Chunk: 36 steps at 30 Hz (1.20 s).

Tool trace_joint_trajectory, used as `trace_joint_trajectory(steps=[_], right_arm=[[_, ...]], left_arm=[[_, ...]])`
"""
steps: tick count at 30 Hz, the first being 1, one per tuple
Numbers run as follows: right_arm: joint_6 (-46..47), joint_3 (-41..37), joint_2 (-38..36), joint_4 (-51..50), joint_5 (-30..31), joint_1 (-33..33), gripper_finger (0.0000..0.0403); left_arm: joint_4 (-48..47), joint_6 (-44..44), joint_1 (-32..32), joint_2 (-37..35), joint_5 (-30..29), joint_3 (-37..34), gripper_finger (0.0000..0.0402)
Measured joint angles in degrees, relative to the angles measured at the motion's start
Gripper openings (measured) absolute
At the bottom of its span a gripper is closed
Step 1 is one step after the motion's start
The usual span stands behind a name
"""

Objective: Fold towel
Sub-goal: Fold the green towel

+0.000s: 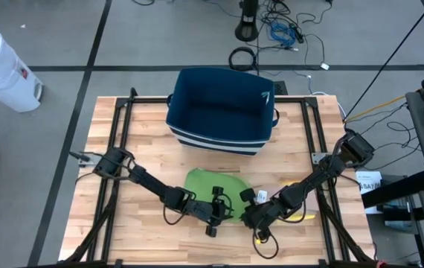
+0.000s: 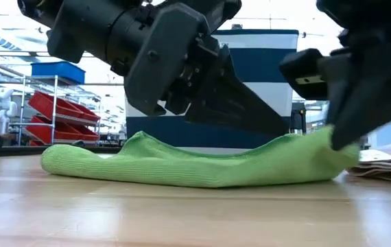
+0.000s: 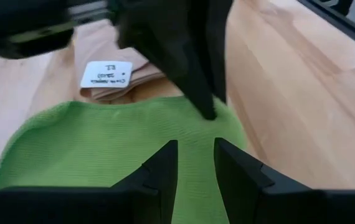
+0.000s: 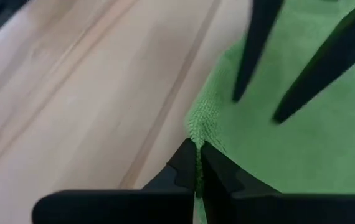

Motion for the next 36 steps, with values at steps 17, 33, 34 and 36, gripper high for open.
trace_joint_trajectory(steps=[17,33,34,36], right_arm=[[-0.2,0.0,-0.1,2.6,0.1,-3.9,0.0002],[-0.7,0.0,-0.1,6.0,1.6,-4.2,0.0002],[-0.8,0.0,-0.1,6.3,1.7,-4.3,0.0002],[-1.0,0.0,-0.1,6.6,1.7,-4.3,0.0002]], left_arm=[[0.7,-5.7,-1.0,0.0,-2.0,0.0,0.0142],[0.1,-8.4,-0.2,0.0,-2.5,0.0,0.0203],[-0.2,-8.4,-0.3,0.0,-2.4,0.0,0.0199],[-0.9,-8.4,-0.3,0.0,-2.4,-0.1,0.0186]])
